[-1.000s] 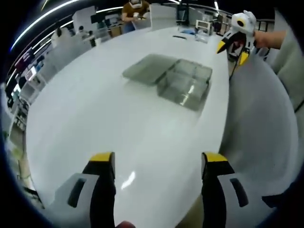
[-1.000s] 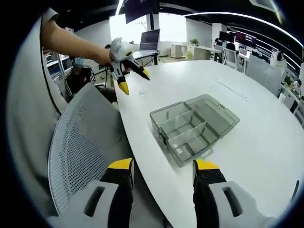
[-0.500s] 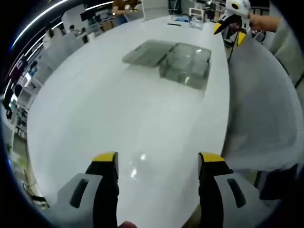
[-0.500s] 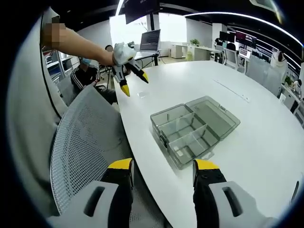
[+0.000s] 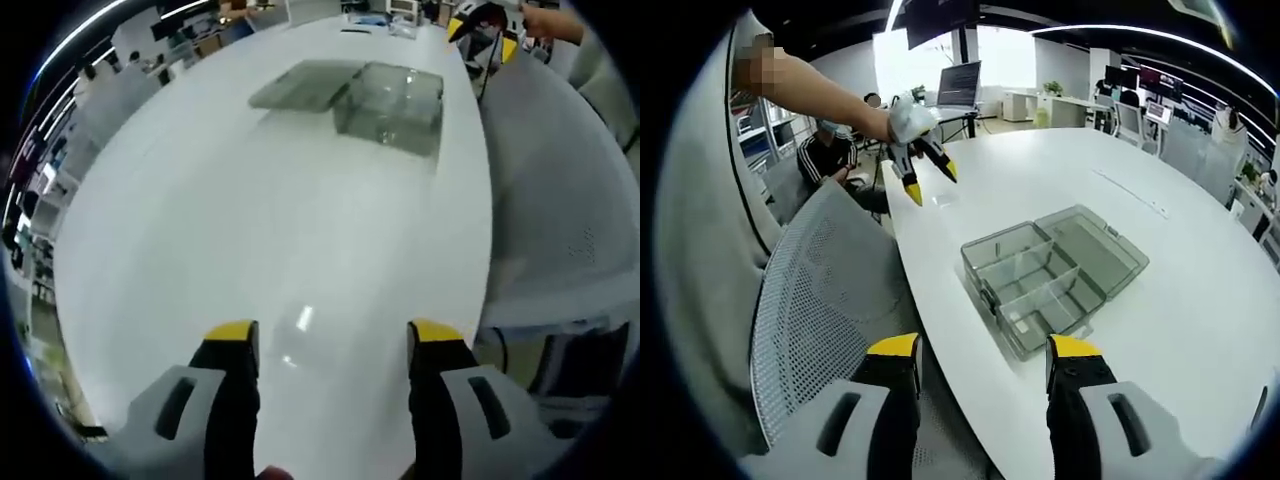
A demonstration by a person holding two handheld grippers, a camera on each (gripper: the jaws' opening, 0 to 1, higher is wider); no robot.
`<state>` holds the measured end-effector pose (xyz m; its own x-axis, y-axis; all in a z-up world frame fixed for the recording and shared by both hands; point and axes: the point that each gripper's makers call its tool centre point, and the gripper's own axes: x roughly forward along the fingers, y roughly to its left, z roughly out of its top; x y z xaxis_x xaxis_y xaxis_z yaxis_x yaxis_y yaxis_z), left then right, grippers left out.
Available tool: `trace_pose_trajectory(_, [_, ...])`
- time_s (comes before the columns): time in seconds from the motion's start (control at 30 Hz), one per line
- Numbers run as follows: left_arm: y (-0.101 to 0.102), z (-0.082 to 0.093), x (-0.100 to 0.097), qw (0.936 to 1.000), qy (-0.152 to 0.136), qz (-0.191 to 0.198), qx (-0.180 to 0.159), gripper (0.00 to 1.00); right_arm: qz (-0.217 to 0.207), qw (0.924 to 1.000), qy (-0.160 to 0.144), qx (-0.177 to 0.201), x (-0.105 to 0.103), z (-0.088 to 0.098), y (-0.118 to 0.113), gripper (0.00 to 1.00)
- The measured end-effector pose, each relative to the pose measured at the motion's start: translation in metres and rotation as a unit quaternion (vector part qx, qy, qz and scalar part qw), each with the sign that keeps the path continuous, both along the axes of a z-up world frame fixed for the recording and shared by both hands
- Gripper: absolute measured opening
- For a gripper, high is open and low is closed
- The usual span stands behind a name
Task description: Insert the divider into the dual guide fixture by aligning both edges with the guide slots and pushing it downward to the bottom, including one-sided entry, uneven engagement, binding, and posture correction.
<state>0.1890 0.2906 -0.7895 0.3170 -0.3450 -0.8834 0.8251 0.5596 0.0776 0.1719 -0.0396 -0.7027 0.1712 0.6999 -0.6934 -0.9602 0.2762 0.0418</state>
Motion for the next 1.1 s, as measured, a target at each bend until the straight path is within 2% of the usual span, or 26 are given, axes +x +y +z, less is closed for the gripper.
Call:
trace_pose_trajectory(0.37, [0.004, -0.009, 0.004, 0.9990, 0.013, -0.034, 0.024, 0.51, 0.005, 1.0000, -0.003, 0.001, -0.002, 0.004, 0.006, 0.46])
trace_pose_trajectory(1.1, [0.001, -0.021, 0.009, 0.9955, 0.046, -0.075, 0.033, 0.42, -0.003, 1.0000, -0.002, -0.006, -0.005, 0.007, 0.000, 0.46])
